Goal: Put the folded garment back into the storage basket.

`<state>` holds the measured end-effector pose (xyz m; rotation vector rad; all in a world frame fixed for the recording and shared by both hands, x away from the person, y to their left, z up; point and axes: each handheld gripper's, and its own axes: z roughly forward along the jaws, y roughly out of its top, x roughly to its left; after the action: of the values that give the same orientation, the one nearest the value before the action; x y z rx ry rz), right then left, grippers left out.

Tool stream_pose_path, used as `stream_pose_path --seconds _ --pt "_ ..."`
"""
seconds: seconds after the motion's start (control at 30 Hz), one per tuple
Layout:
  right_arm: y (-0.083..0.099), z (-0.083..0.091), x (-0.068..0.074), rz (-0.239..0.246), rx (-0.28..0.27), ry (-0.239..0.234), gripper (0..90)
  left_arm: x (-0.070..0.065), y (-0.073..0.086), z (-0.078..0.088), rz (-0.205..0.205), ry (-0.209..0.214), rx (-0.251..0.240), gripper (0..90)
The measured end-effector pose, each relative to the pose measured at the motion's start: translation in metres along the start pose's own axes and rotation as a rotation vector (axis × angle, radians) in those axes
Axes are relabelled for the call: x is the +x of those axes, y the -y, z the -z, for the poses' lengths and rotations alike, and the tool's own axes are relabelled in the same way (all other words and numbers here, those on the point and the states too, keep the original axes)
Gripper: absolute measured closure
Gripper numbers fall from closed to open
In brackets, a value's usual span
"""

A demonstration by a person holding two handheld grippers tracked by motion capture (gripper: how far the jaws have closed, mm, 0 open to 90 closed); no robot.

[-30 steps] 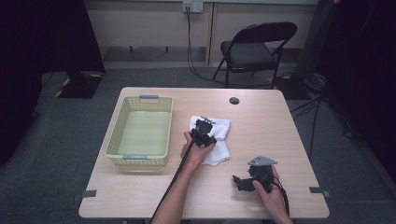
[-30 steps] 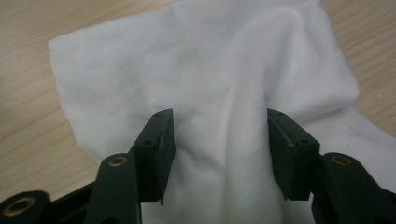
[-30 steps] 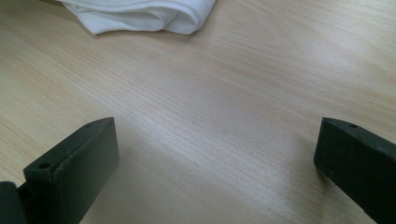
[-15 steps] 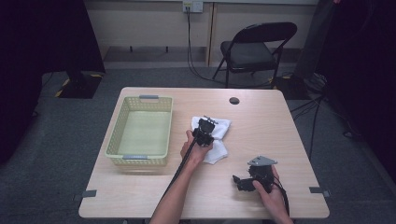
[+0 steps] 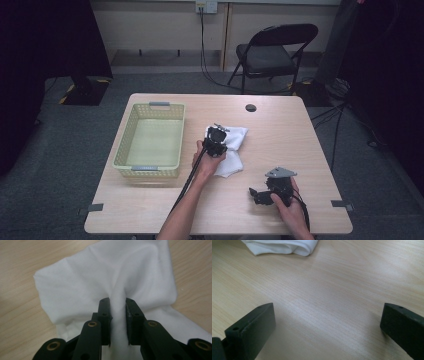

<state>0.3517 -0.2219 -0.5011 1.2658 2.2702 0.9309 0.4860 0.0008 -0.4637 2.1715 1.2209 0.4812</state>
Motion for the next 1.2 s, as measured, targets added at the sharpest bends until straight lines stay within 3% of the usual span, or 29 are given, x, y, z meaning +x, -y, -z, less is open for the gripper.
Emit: stream_pose_path --seconds 0.27,0.77,1.2 --pt "0.0 0.0 0.0 0.0 0.0 0.0 0.0 0.004 0.0 0.011 -0.008 0.036 -0.017 77.2" --pt "0.0 0.0 0.0 0.001 0.0 -0.001 0.0 0.005 -0.003 0.028 0.001 0.056 -0.058 77.3" --pt "0.0 0.0 0.0 0.002 0.0 -0.002 0.0 0.006 -0.005 0.047 -0.022 0.07 -0.086 77.3"
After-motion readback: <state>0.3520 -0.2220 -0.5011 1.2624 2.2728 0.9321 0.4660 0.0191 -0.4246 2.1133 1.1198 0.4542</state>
